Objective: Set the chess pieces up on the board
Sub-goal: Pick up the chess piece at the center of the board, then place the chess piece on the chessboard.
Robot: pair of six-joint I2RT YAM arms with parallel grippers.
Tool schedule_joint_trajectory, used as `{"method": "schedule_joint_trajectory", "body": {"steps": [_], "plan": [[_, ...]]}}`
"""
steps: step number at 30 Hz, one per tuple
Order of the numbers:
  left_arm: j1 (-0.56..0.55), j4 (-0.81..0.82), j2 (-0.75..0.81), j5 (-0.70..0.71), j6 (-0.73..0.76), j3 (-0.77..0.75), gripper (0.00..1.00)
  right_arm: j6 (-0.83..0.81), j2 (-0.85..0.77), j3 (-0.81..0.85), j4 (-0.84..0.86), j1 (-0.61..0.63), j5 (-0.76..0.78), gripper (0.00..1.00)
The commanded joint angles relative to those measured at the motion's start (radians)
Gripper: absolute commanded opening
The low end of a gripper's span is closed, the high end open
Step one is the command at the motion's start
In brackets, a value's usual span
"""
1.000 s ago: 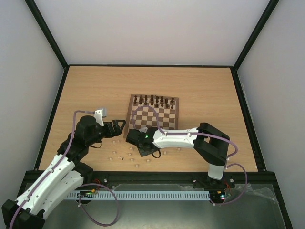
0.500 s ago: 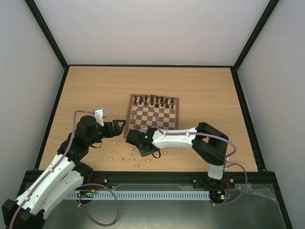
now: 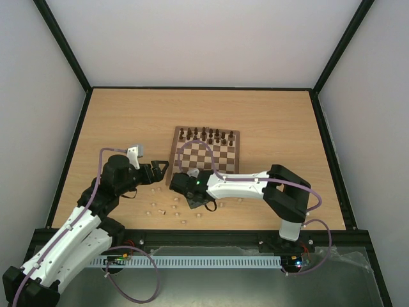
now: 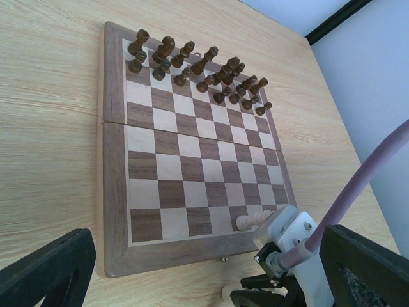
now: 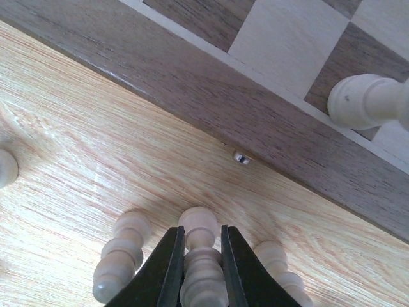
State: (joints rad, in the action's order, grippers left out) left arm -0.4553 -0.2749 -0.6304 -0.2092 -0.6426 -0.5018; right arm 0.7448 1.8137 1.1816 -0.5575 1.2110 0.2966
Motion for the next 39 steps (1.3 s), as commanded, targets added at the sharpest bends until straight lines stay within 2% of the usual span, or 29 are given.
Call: {"method": "schedule_joint_trajectory", "body": {"steps": [1,7,13,23,39], "plan": [[0.0,0.011,-0.003,0.002,0.002,0.011,0.99,-0.007,-0.046,0.016,-0.078,-0.002,0.024,0.08],[0.0,0.011,-0.007,0.005,0.002,0.009,0.99,-0.051,-0.081,0.094,-0.141,-0.017,0.041,0.08],[0.0,0.012,-0.006,0.007,0.0,0.005,0.99,-0.128,-0.085,0.151,-0.156,-0.082,0.028,0.08],[0.0,0.016,-0.007,0.017,-0.005,0.006,0.99,-0.222,0.021,0.252,-0.184,-0.137,0.022,0.08],[0.001,0.008,0.004,0.022,-0.007,0.007,0.99,-0.257,0.103,0.241,-0.151,-0.18,0.004,0.08]]}}
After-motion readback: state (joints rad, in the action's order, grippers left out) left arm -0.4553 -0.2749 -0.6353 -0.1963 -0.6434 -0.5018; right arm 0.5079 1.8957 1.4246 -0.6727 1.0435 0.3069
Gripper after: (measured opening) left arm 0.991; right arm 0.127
